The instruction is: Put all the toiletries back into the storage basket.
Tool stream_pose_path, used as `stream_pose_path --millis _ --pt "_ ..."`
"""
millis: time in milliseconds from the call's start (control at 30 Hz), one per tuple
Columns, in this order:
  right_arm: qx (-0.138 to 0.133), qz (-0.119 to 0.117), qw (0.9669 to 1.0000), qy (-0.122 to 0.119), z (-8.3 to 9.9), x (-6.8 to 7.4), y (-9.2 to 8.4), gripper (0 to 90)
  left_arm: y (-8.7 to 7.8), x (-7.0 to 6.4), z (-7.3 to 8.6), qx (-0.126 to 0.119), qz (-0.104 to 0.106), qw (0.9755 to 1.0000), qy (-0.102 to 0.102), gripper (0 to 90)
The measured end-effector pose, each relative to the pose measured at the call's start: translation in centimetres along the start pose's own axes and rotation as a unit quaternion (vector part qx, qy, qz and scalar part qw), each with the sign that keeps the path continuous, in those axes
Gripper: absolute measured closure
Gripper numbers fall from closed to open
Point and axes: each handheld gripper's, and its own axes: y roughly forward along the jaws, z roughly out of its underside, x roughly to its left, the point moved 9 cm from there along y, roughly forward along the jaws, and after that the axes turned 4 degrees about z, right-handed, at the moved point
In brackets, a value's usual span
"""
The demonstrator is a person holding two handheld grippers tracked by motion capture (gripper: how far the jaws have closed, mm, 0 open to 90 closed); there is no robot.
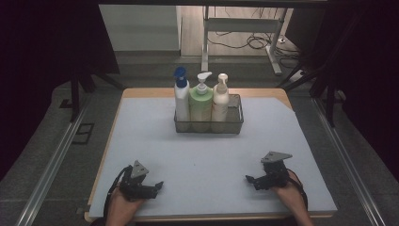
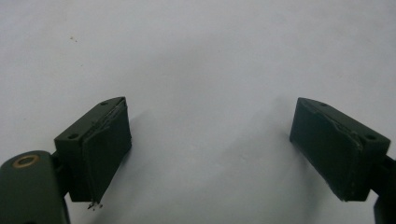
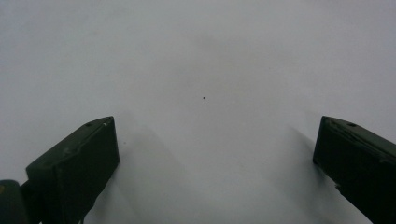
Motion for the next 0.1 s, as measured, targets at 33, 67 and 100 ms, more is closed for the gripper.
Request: stream_pose_path --millis 33,67,100 --pt "0.0 0.0 1.0 0.0 0.01 -0.01 0.0 0.0 0.02 -0.05 -0.01 -0.001 0.0 1.0 -0.001 12.3" --pt "-0.001 0.0 1.0 0.0 0.03 0.01 0.0 0.0 0.02 -0.04 -0.03 -0.001 0.0 1.0 -0.002 12.3" --pt "0.0 0.0 1.0 0.001 0.02 0.01 0.0 0.0 0.01 -0.02 -0.01 0.001 0.0 1.0 0.0 12.3"
